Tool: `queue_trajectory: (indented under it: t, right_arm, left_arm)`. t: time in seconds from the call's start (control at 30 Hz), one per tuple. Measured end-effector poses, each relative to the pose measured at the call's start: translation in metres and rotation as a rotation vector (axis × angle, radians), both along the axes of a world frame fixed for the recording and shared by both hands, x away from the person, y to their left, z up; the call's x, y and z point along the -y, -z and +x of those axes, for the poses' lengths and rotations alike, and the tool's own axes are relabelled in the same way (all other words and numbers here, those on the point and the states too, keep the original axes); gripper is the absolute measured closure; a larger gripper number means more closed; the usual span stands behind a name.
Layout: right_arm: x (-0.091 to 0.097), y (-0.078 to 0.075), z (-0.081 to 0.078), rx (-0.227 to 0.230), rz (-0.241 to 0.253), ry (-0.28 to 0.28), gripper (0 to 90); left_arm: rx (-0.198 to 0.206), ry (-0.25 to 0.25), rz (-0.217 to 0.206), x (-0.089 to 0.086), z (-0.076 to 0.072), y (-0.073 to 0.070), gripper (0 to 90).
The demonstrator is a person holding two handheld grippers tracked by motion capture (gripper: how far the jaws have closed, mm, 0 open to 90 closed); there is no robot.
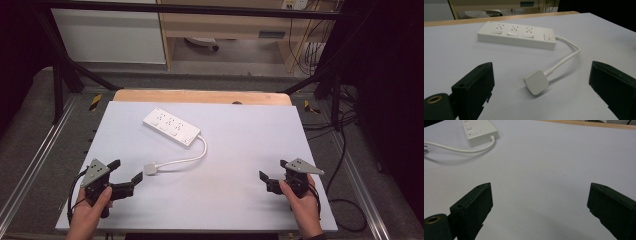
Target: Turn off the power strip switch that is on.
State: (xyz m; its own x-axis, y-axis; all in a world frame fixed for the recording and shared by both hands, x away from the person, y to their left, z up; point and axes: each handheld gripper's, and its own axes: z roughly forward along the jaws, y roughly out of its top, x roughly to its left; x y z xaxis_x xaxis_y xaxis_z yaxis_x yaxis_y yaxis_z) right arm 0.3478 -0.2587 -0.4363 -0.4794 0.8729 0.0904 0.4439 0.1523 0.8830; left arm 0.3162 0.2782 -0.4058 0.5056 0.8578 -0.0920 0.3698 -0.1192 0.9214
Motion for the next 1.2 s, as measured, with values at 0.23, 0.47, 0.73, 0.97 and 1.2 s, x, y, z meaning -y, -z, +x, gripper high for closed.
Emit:
queue_trajectory:
  t: [0.23, 0.47, 0.73, 0.97, 1.2]
  right_arm:
    - [-0.003, -0.0003, -0.0007, 0.004, -0.001, -0.022, 6.2]
    - [-0.0049, -0.0014, -0.0017, 0.011, 0.001, -0.037, 6.1]
    - [-0.006, -0.0032, -0.0033, 0.028, 0.007, -0.051, 5.7]
    - [-0.0084, -0.0036, -0.004, 0.029, 0.005, -0.061, 5.4]
    - [-0.0097, -0.0035, -0.0043, 0.029, 0.003, -0.063, 5.3]
  left_arm:
    - [0.0, -0.002, 0.007, 0.0011, -0.0002, 0.0002, 6.1]
    - [-0.003, 0.015, -0.002, 0.0024, -0.0004, -0.0002, 6.0]
    - [0.006, 0.025, -0.005, 0.0045, -0.0014, -0.0013, 5.9]
    - [0.01, 0.034, -0.004, 0.0065, -0.0023, -0.0019, 5.9]
    - [0.017, 0.039, 0.002, 0.008, -0.003, -0.0025, 5.8]
